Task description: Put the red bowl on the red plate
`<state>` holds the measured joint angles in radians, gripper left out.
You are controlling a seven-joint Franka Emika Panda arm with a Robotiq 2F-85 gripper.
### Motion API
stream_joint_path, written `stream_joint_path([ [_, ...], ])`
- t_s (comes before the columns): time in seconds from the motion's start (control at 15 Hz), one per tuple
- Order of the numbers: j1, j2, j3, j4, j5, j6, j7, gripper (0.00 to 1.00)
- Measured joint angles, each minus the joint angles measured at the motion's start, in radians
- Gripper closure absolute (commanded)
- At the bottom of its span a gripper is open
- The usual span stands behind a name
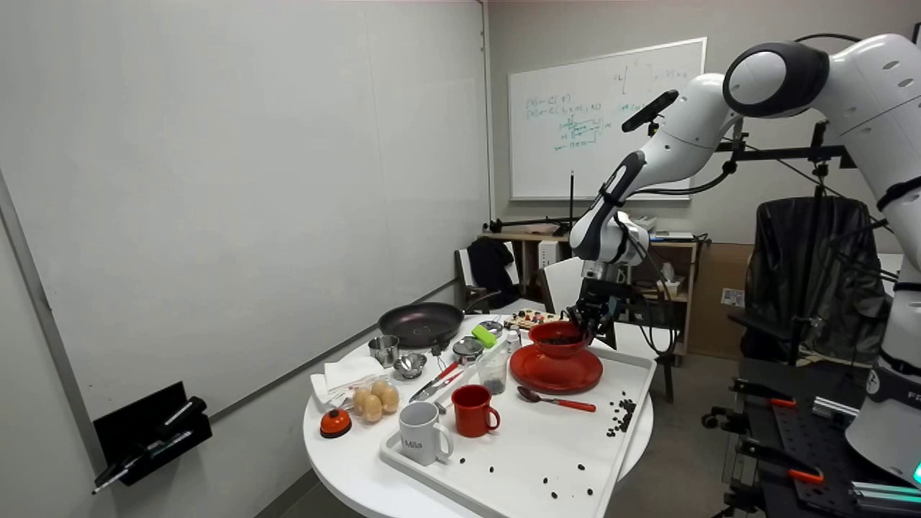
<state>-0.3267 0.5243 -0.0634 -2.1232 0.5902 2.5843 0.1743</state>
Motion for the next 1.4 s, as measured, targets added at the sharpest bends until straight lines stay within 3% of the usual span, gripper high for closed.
stream_joint_path([
  [0.4, 0.008, -0.031, -0.042, 0.008, -0.004, -0.122, 0.067, 0.95],
  [0.47, 0.008, -0.035, -0.046, 0.008, -0.004, -0.134, 0.073, 0.90],
  [1.0, 0.018, -0.048, -0.050, 0.005, -0.006, -0.142, 0.081, 0.94],
  [1.4, 0.123, 0.087, -0.041, 0.099, -0.069, -0.114, 0.132, 0.94],
])
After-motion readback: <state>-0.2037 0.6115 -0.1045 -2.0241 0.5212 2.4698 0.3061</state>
